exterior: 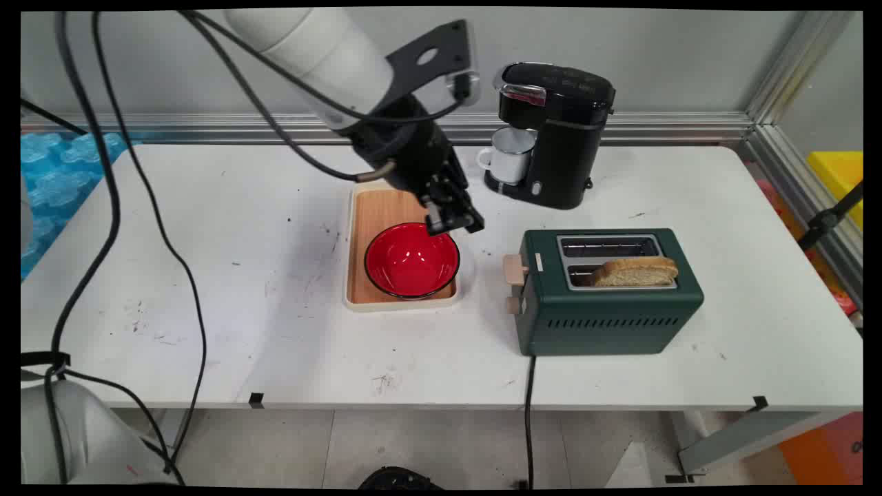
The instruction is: Press the toaster switch
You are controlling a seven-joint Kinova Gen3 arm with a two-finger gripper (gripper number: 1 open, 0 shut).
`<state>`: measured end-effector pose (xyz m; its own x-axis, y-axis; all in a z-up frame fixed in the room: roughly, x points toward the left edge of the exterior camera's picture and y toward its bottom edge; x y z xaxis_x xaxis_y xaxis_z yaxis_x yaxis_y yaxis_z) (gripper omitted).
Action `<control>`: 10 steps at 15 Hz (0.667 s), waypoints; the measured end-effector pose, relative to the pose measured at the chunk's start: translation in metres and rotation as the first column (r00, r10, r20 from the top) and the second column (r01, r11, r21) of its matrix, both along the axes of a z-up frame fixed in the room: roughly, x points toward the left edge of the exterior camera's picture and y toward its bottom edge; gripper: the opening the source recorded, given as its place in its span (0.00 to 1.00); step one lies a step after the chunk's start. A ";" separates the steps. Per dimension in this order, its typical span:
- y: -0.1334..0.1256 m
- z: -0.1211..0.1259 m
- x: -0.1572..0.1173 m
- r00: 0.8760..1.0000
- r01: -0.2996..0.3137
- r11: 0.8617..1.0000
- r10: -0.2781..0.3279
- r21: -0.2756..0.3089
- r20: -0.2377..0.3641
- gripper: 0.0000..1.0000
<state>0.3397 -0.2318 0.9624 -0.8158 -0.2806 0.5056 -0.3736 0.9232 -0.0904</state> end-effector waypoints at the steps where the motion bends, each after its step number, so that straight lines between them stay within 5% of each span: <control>1: -0.001 -0.001 -0.005 1.000 -0.002 1.000 0.002 0.000 -0.002 0.00; 10: -0.008 -0.026 -0.031 1.000 -0.016 1.000 0.016 -0.005 -0.002 0.00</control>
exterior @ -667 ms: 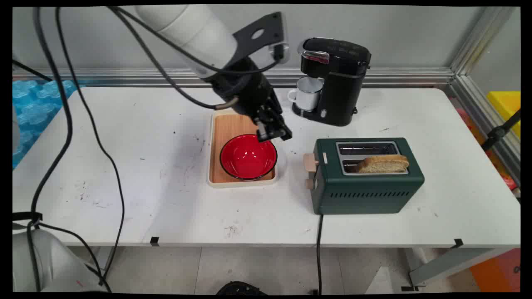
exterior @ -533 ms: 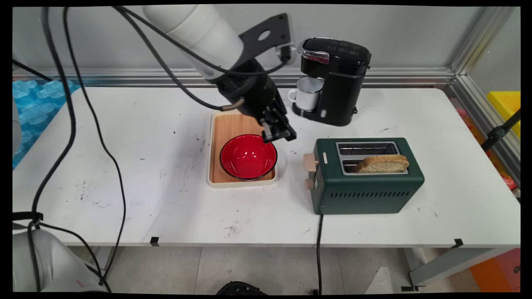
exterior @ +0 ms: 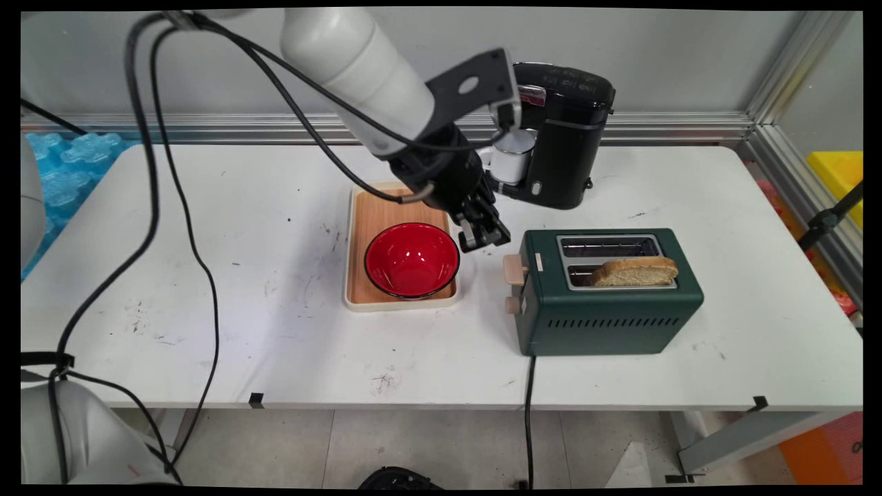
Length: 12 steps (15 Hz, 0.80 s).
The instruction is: Press the toaster switch
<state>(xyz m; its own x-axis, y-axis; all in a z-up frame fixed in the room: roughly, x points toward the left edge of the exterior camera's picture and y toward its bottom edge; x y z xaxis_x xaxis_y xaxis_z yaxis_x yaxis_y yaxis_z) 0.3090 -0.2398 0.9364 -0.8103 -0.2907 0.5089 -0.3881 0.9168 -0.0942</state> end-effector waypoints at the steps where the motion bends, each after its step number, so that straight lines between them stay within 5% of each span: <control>1: -0.001 -0.004 -0.003 1.000 -0.002 1.000 0.002 -0.001 0.000 0.00; 12: -0.009 -0.049 -0.019 0.999 -0.041 0.999 0.041 0.000 0.010 0.00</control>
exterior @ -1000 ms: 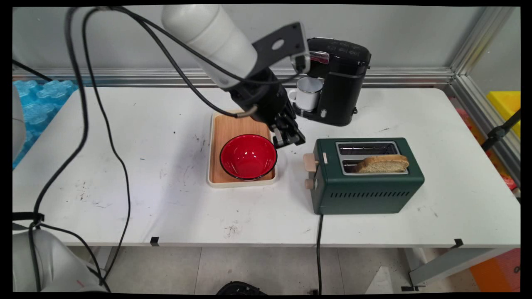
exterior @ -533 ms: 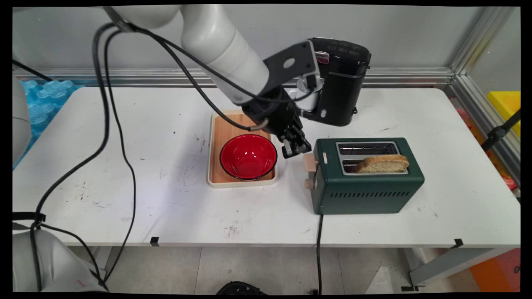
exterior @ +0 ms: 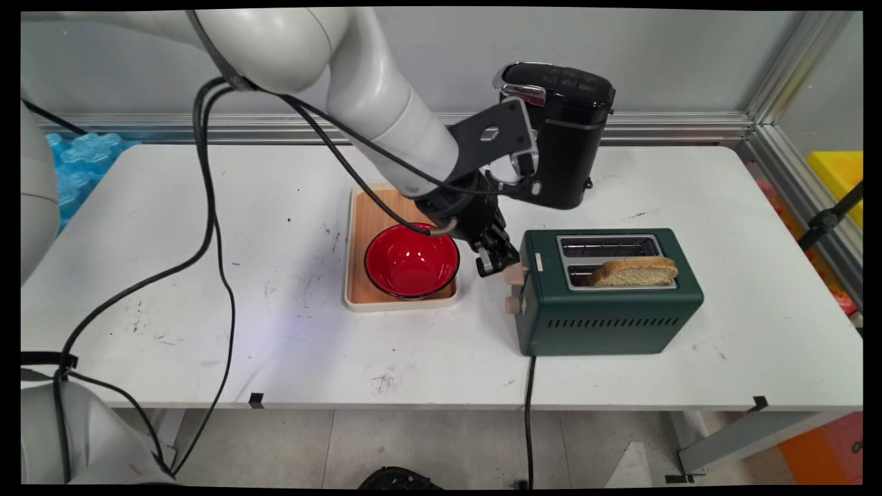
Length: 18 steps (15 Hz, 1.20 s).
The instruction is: Press the toaster switch
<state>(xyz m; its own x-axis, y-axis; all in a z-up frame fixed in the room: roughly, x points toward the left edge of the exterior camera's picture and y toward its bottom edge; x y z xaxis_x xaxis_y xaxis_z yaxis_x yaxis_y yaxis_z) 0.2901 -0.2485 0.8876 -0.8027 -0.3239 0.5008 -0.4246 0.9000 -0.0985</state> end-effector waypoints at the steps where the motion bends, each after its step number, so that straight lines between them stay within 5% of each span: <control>1: 0.000 -0.003 -0.001 1.000 -0.003 1.000 0.003 0.002 0.001 0.00; 18: 0.001 -0.034 -0.010 0.999 -0.039 0.999 0.039 0.025 -0.001 0.00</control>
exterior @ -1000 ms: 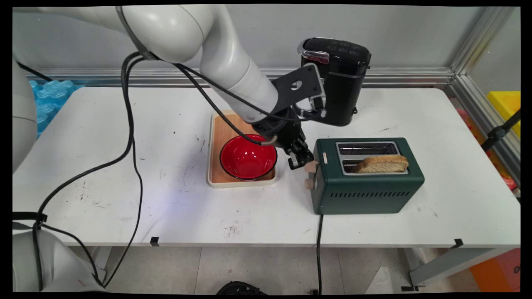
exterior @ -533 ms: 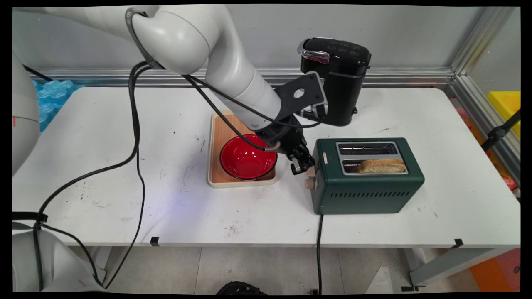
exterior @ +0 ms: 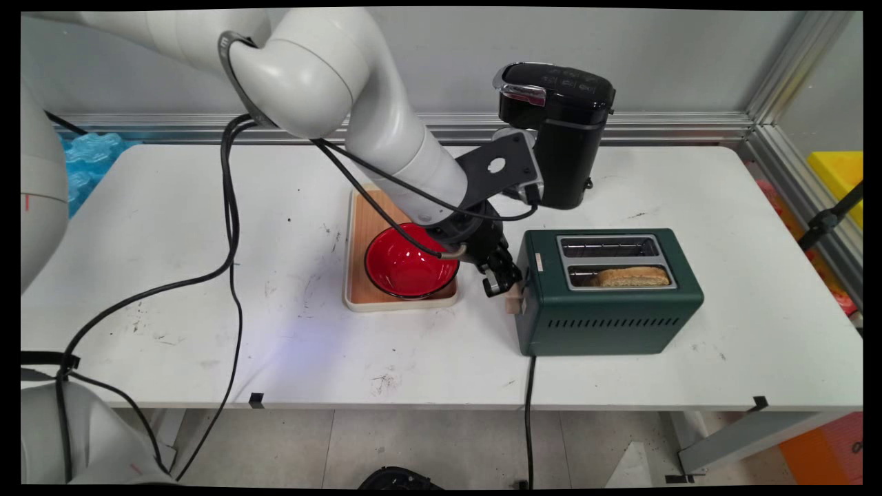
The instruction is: Press the toaster switch
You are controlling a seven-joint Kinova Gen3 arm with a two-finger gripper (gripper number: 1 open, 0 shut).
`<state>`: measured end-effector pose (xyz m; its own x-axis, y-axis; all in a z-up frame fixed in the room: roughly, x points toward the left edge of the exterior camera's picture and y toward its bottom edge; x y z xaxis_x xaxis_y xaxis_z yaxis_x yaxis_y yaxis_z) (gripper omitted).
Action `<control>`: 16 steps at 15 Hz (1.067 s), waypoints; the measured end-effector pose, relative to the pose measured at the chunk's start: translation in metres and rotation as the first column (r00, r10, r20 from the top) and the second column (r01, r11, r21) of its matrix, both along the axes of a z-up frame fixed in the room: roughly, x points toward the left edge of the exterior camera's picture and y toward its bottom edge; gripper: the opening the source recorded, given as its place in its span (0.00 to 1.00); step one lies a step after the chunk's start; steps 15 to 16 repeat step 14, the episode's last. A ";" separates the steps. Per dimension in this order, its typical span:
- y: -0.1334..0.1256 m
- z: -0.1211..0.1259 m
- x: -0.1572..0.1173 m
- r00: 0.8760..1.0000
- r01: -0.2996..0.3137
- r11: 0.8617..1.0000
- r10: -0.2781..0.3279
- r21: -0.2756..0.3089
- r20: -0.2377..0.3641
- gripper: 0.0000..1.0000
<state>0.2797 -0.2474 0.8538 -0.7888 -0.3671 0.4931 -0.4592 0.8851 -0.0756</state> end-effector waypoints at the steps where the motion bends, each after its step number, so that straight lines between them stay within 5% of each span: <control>1: 0.000 -0.002 0.000 1.000 -0.001 1.000 0.001 0.001 0.001 0.00; 16: 0.005 -0.015 0.010 1.000 -0.003 1.000 0.003 0.017 0.017 0.00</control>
